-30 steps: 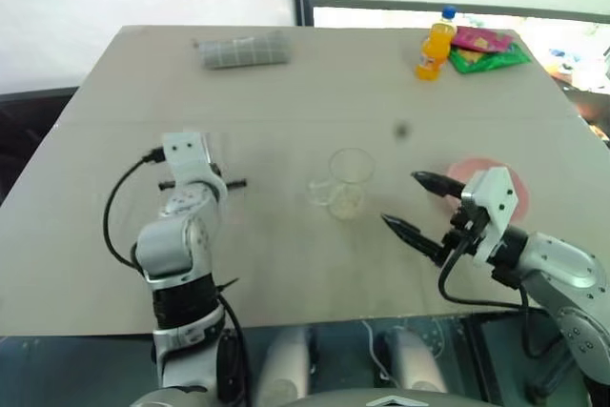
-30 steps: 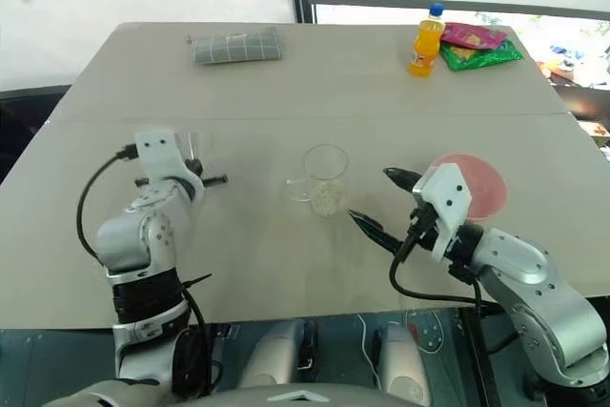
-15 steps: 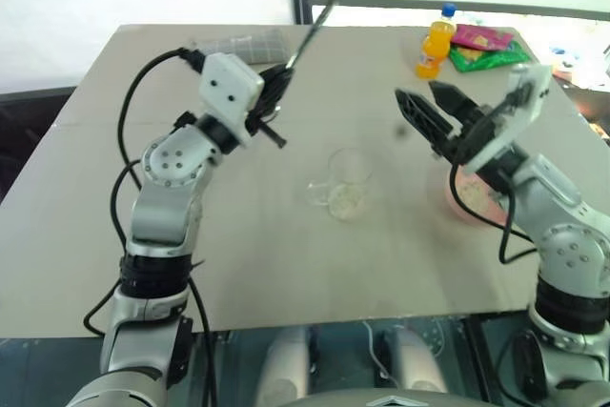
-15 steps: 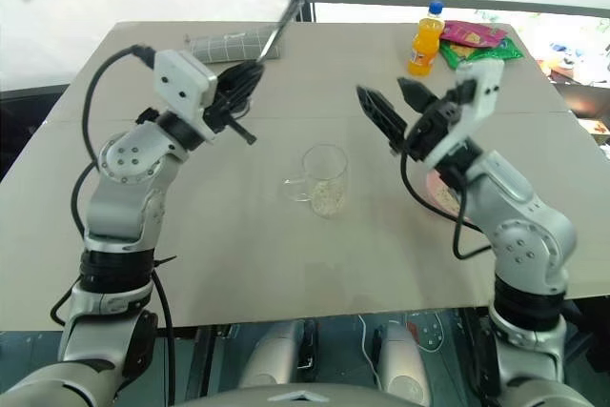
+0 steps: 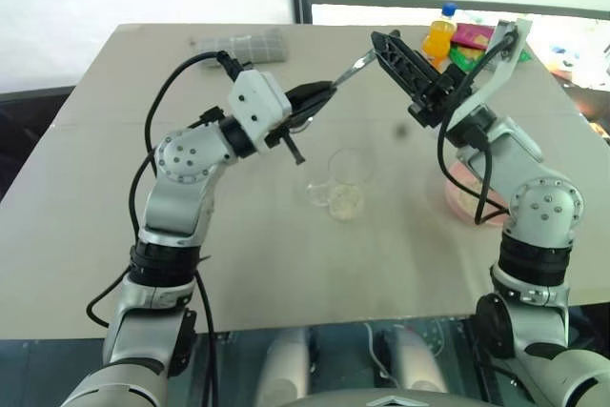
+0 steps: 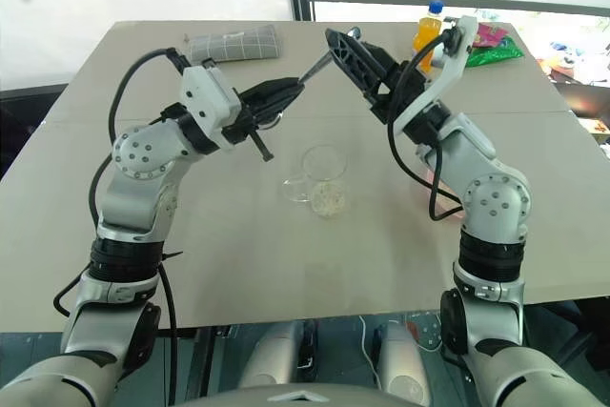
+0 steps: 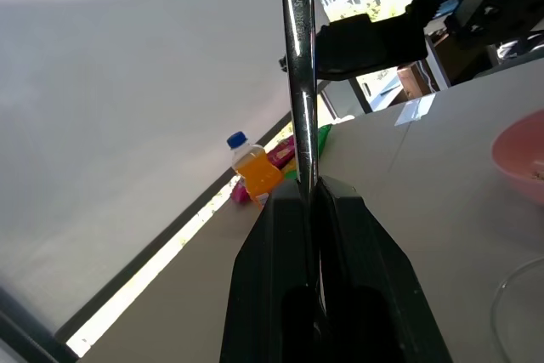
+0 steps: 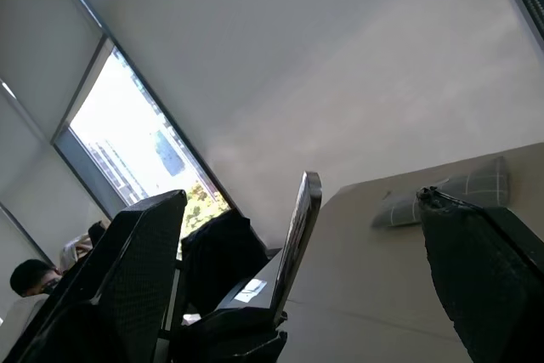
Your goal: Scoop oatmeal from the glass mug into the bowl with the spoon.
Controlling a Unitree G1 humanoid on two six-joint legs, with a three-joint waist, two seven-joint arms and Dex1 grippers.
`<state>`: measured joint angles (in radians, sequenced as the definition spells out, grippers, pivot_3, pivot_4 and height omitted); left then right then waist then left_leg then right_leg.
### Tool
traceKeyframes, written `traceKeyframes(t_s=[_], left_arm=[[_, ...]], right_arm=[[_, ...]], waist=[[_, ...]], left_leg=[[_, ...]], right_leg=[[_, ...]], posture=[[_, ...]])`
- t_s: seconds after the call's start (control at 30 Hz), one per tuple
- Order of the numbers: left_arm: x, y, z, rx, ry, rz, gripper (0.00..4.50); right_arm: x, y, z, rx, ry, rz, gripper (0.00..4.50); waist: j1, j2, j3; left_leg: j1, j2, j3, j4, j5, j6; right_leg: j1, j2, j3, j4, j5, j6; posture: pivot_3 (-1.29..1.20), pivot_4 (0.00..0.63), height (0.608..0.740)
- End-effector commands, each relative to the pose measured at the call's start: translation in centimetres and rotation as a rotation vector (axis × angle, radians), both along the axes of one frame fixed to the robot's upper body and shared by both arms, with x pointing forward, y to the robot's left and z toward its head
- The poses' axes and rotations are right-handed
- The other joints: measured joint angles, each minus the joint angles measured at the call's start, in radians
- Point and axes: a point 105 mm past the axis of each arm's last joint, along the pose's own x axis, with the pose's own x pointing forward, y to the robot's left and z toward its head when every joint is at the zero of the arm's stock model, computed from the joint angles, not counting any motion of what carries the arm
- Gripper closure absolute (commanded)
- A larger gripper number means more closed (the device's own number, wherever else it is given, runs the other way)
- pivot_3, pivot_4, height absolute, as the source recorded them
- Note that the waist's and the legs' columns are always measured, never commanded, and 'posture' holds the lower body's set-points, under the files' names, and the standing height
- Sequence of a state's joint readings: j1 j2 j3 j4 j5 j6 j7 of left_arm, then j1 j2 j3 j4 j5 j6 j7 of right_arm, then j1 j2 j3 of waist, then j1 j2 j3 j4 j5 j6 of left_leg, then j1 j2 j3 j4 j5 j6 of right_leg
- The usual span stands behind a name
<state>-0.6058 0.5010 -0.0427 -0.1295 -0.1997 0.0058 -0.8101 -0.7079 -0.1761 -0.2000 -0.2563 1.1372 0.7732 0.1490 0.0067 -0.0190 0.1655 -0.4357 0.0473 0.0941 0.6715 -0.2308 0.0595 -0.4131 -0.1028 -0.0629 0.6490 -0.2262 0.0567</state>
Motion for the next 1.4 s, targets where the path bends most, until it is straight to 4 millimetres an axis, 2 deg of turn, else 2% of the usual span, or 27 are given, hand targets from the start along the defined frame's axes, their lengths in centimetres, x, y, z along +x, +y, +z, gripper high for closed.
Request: traceKeyframes(t_s=[0.03,0.07,0.1,0.17,0.4,0.7,0.77,0.8,0.87,0.97,1.1,1.13,1.23,1.33,1.4], left_arm=[[-0.6,-0.4,0.2,0.0,-0.014,-0.049,4.42],[-0.6,-0.5,0.1,0.002,-0.01,-0.056,4.42],[-0.6,-0.6,0.0,0.0,-0.007,-0.06,4.5],[-0.6,-0.5,0.0,-0.002,-0.006,-0.061,4.5],[-0.7,-0.5,-0.5,0.007,0.004,-0.064,4.5],[-0.1,0.0,-0.4,-0.056,0.062,-0.037,4.5],[0.0,0.1,-0.2,-0.066,0.058,-0.024,3.78],[0.0,0.2,-0.1,-0.071,0.05,-0.012,3.64],[0.1,0.6,0.2,-0.107,0.045,0.011,2.71],[-0.1,3.8,1.6,-0.342,0.077,0.113,2.71],[-1.9,6.9,0.3,-0.502,0.142,0.235,2.71],[-2.4,7.2,-0.1,-0.522,0.16,0.25,2.71],[-5.5,7.0,-3.1,-0.524,0.253,0.28,2.71],[-7.9,5.7,-5.8,-0.523,0.359,0.264,2.71],[-8.7,5.0,-7.1,-0.534,0.413,0.256,2.71]], right_arm=[[-0.4,0.7,1.1,-0.01,-0.066,0.028,0.0],[-0.3,0.8,1.1,-0.015,-0.066,0.029,0.0],[-0.2,0.9,1.1,-0.018,-0.066,0.031,0.4],[-0.2,0.9,1.1,-0.02,-0.068,0.03,0.92],[-0.2,0.5,1.1,-0.024,-0.066,0.013,4.33],[0.3,0.6,0.4,-0.052,-0.037,-0.006,4.42],[0.4,0.4,0.7,-0.034,-0.033,-0.017,4.5],[0.5,0.2,1.0,-0.016,-0.033,-0.025,4.5],[0.7,-0.6,1.7,0.019,-0.032,-0.052,4.5],[1.8,-3.4,2.9,0.077,-0.025,-0.168,4.5],[3.3,-8.4,3.7,0.194,0.022,-0.347,4.5],[3.5,-9.3,3.7,0.215,0.032,-0.379,4.5],[4.3,-12.9,3.5,0.261,0.065,-0.51,4.5],[4.7,-15.1,3.6,0.272,0.07,-0.595,4.5],[4.9,-16.0,3.8,0.284,0.071,-0.631,4.5]], waist=[[-0.001,0.0,0.0],[-0.002,0.0,0.0],[-0.003,0.0,0.0],[-0.003,0.0,0.0],[-0.011,0.0,0.0],[-0.019,0.002,0.001],[-0.019,0.002,0.001],[-0.018,0.002,0.001],[-0.018,0.002,0.001],[-0.02,0.002,0.001],[-0.022,0.002,0.002],[-0.022,0.002,0.002],[-0.019,0.003,0.002],[-0.021,0.004,0.003],[-0.017,0.006,0.003]], left_leg=[[0.0,0.0,0.0,0.0,0.0,0.0],[0.0,0.0,0.0,0.0,0.0,0.0],[0.0,0.0,0.0,0.0,0.0,0.0],[0.0,0.0,0.0,0.0,0.0,0.0],[0.0,0.0,0.0,0.0,0.0,0.0],[0.0,0.0,-0.001,0.0,0.0,0.0],[0.0,0.0,-0.001,0.0,0.0,0.0],[0.0,0.0,-0.002,0.0,0.0,0.0],[0.0,0.0,-0.002,0.0,0.0,0.0],[0.0,0.0,-0.004,0.0,0.0,-0.001],[0.0,0.001,-0.004,-0.001,0.002,-0.003],[0.0,0.001,-0.004,-0.001,0.002,-0.003],[0.0,0.003,-0.004,-0.001,0.002,-0.003],[0.001,0.003,-0.002,-0.001,0.001,-0.002],[0.001,0.002,-0.001,-0.001,0.0,0.0]], right_leg=[[0.0,0.0,0.0,0.0,0.0,0.0],[0.0,0.0,0.0,0.0,0.0,0.0],[0.0,0.0,0.0,0.0,0.0,0.0],[0.0,0.0,0.0,0.0,0.0,0.0],[0.0,0.0,0.0,0.0,0.0,0.0],[-0.001,0.0,0.0,0.001,0.0,0.0],[-0.001,0.0,0.0,0.002,0.0,0.0],[-0.001,0.0,0.0,0.002,0.0,0.0],[-0.001,0.0,0.0,0.002,0.0,0.0],[-0.002,0.0,0.001,0.002,0.0,0.0],[-0.002,-0.001,0.001,0.002,0.0,0.0],[-0.002,-0.001,0.001,0.002,0.0,0.0],[-0.002,-0.001,0.001,0.002,0.0,0.0],[-0.002,-0.002,0.003,0.002,0.0,0.0],[-0.002,-0.002,0.004,0.002,0.0,0.0]], posture=[[0.0,0.15,0.718],[0.0,0.15,0.718],[0.0,0.15,0.718],[0.0,0.15,0.718],[0.0,0.15,0.718],[0.0,0.15,0.718],[0.0,0.15,0.718],[0.0,0.15,0.718],[0.0,0.15,0.718],[0.0,0.15,0.718],[0.0,0.15,0.718],[0.0,0.15,0.718],[0.0,0.15,0.718],[0.0,0.15,0.718],[0.0,0.15,0.718]])
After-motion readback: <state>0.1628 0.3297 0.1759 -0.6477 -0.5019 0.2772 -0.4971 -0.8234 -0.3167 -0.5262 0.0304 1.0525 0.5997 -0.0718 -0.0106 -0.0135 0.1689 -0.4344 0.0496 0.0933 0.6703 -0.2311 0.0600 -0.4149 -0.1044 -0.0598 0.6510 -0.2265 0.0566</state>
